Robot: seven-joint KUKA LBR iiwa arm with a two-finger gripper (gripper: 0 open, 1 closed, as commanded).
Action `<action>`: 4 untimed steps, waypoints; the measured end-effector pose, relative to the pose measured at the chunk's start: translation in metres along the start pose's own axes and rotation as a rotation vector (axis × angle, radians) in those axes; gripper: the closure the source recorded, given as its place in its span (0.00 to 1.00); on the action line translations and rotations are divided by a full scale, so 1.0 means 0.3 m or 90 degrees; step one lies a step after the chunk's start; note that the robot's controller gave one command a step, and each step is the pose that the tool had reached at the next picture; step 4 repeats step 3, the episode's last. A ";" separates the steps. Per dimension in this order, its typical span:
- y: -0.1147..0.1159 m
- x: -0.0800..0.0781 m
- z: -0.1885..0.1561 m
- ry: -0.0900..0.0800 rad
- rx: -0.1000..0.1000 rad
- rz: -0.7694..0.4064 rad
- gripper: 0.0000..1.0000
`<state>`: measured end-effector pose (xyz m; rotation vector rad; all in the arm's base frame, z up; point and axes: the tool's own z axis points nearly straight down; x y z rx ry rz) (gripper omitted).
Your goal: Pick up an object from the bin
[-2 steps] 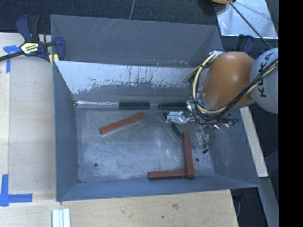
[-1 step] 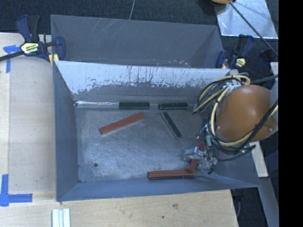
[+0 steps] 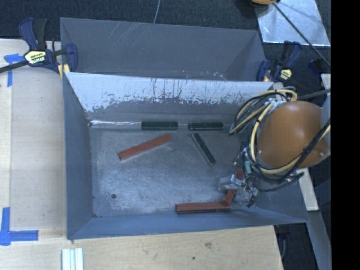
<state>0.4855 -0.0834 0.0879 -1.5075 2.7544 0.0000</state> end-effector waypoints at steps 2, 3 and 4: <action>-0.052 0.032 -0.336 0.000 0.000 -0.016 1.00; -0.086 0.040 -0.463 0.000 -0.002 -0.080 1.00; -0.086 0.040 -0.463 0.000 -0.002 -0.080 1.00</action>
Offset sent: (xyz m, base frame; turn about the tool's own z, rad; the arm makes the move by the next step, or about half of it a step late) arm 0.0000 0.0000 0.0000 0.0000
